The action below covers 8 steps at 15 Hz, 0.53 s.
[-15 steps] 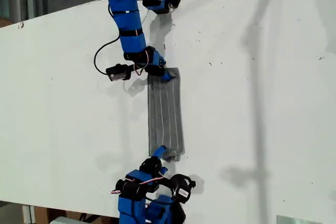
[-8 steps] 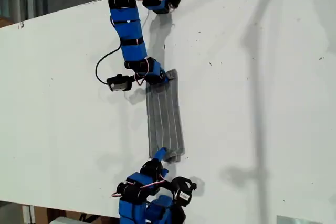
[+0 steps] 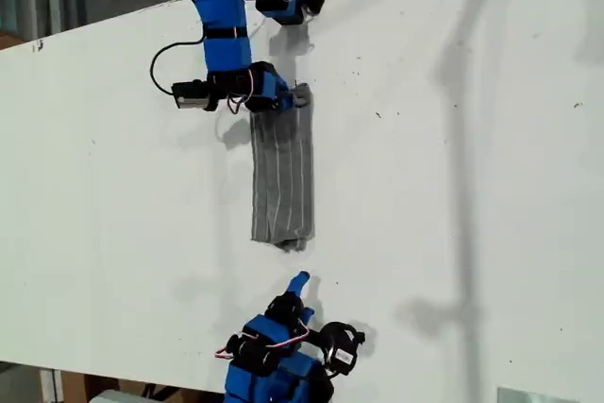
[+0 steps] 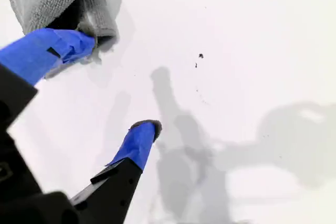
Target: Grasp corners of a square towel and fold twice.
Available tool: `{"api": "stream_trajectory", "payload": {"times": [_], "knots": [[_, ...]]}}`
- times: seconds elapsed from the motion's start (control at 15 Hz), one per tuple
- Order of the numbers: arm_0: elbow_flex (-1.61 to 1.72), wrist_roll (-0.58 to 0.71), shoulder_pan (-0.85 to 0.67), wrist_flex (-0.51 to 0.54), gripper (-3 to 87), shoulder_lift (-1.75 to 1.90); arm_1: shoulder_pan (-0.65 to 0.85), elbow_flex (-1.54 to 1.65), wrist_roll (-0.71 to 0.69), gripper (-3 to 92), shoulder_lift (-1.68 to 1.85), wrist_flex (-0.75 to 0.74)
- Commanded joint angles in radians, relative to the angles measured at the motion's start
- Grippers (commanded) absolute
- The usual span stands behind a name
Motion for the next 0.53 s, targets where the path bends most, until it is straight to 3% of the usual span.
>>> {"api": "stream_trajectory", "payload": {"times": [0.0,0.47], "knots": [[0.23,-0.084,0.043,-0.123,30.0,0.255,-0.026,0.02,0.066,-0.1,0.247,0.094],[0.454,-0.192,0.095,-0.229,30.0,0.44,-0.014,0.008,0.147,-0.1,0.673,0.347]]}}
